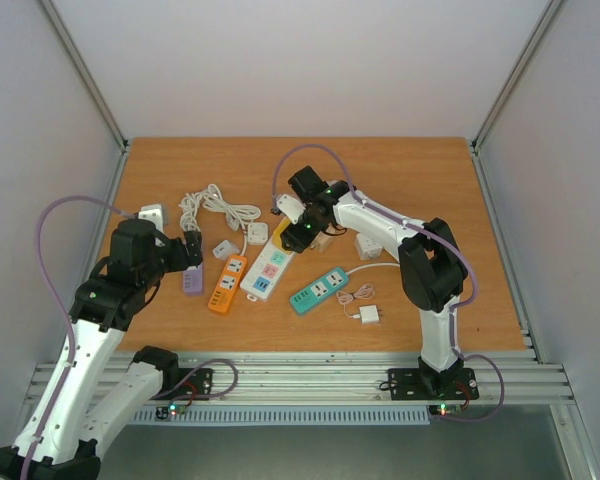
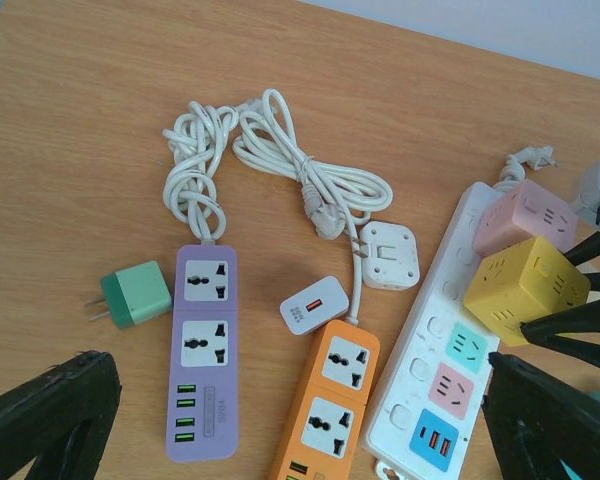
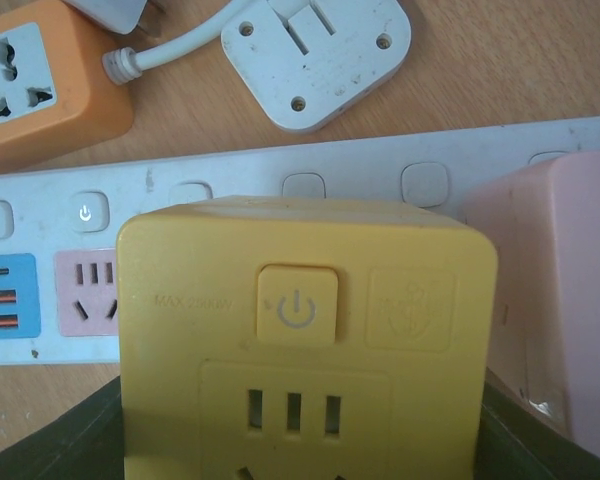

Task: Insert the plug

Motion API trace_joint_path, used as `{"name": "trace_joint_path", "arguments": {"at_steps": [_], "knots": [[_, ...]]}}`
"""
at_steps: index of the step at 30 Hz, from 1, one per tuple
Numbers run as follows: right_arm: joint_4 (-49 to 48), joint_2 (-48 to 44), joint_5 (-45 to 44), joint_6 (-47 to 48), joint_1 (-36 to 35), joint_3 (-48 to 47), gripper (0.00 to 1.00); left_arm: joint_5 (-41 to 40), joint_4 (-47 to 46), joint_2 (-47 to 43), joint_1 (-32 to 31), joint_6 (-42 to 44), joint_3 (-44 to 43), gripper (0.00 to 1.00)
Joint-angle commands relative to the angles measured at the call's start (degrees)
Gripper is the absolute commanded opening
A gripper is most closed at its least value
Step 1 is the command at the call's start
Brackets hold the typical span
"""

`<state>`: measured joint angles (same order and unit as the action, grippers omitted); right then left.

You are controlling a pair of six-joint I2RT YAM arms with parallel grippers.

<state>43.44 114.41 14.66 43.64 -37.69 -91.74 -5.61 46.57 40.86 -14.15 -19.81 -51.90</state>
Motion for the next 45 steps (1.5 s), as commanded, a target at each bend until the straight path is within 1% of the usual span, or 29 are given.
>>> {"name": "trace_joint_path", "arguments": {"at_steps": [1,17,22,30,35,45], "knots": [[2.0,1.6,0.6,1.3,-0.2,0.3,0.48,0.1,-2.7,-0.1,0.4,0.9,0.6,0.99],[5.2,3.4,0.3,3.2,-0.6,0.0,0.49,0.1,-2.7,0.2,0.5,1.0,0.6,0.99],[8.5,3.1,-2.4,2.2,-0.6,-1.1,0.50,0.2,-2.6,0.2,0.5,1.0,0.6,0.99],[10.0,2.4,-0.5,1.6,-0.6,-1.2,0.50,0.4,-2.6,0.3,0.6,1.0,0.6,0.99],[9.6,5.1,-3.5,0.5,-1.0,-2.3,0.51,0.2,-2.7,0.2,0.6,1.0,0.6,0.99],[8.0,8.0,-14.0,-2.0,-2.7,-1.4,0.52,0.2,-2.7,0.2,0.6,1.1,0.6,0.99]]}}
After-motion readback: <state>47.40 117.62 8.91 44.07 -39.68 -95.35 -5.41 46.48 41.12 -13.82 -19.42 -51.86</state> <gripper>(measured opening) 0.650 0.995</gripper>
